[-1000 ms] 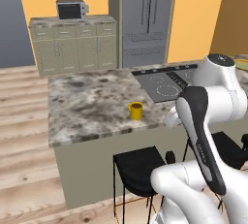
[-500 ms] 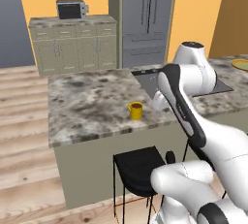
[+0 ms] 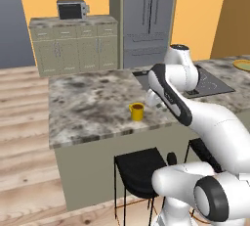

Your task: Pick up the marshmallow and place it in the cup of hot chocolate on the dining counter.

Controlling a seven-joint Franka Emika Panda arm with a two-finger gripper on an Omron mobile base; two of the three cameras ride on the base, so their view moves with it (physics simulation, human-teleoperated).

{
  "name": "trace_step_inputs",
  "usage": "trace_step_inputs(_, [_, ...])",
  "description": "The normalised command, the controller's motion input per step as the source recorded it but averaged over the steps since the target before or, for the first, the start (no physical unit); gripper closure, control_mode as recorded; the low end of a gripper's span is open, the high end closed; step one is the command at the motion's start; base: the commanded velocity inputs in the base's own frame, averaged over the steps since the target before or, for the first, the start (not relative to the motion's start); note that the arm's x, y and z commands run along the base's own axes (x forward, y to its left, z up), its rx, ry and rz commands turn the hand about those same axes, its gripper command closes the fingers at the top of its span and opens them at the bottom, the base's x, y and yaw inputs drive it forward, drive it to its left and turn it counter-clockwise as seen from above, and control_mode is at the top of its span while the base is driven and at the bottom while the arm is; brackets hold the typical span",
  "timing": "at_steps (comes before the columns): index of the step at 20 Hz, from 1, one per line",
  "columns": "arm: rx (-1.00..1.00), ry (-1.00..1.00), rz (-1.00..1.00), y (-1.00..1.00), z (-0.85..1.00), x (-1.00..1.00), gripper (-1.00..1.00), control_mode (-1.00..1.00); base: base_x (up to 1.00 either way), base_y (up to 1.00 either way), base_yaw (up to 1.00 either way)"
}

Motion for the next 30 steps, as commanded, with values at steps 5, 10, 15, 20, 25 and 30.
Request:
trace_step_inputs(5, [0.0, 0.01, 0.0, 0.0, -0.34, 0.61, 1.0, -1.0, 0.0, 0.0, 0.0])
trace_step_inputs(10, [-0.07, 0.0, 0.0, 0.06, -0.43, 0.47, 1.0, -1.0, 0.0, 0.0, 0.0])
trace_step_inputs(15, [-0.03, 0.06, 0.0, 0.0, -0.21, 0.51, 1.0, -1.0, 0.0, 0.0, 0.0])
trace_step_inputs(20, [0.0, 0.09, 0.0, 0.02, -0.13, 0.56, 1.0, -1.0, 0.0, 0.0, 0.0])
trace_step_inputs(25, [0.0, 0.04, 0.0, 0.05, -0.23, 0.48, 1.0, -1.0, 0.0, 0.0, 0.0])
trace_step_inputs(30, [0.0, 0.0, 0.0, 0.01, -0.23, 0.4, 1.0, -1.0, 0.0, 0.0, 0.0])
